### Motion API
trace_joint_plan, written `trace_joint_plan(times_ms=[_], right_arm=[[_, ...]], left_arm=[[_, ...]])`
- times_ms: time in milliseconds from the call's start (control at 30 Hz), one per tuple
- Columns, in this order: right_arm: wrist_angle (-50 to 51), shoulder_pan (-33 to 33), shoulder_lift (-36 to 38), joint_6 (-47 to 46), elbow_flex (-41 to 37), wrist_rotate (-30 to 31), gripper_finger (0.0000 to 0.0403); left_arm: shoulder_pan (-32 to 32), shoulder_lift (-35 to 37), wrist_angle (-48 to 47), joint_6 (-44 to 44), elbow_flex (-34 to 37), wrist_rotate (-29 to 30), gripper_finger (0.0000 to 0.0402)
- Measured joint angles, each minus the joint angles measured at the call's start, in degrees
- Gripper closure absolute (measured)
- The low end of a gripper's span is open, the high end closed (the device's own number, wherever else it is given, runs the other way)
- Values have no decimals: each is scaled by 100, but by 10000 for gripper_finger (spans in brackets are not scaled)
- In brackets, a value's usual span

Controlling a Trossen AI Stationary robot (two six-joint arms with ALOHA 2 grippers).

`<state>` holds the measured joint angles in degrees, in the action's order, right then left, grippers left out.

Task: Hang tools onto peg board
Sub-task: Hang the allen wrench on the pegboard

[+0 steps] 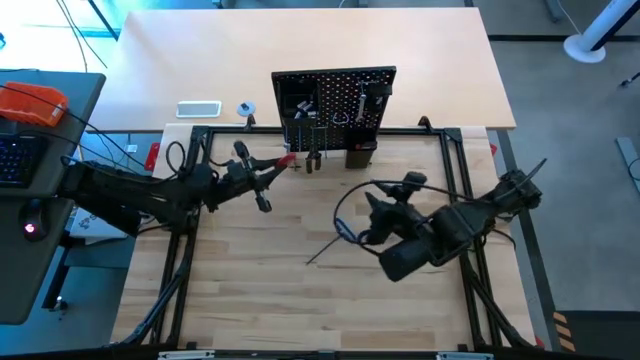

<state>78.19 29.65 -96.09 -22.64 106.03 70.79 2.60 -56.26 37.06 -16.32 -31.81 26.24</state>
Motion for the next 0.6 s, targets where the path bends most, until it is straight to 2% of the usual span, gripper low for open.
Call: trace_joint_plan(times_ms=[167,267,433,600], right_arm=[[1221,92,52,-1493,-4,-727,263],[1125,167,93,-1420,-180,-936,263],[1181,295,102,-1497,-530,-895,263],[1182,340,100,-1664,-945,-886,263]], left_arm=[[-203,106,-1164,-261,-559,2,358],[-280,107,-1922,-501,-961,43,358],[-351,106,-2882,-730,-1354,47,358],[-349,106,-3044,-633,-1419,-151,358]])
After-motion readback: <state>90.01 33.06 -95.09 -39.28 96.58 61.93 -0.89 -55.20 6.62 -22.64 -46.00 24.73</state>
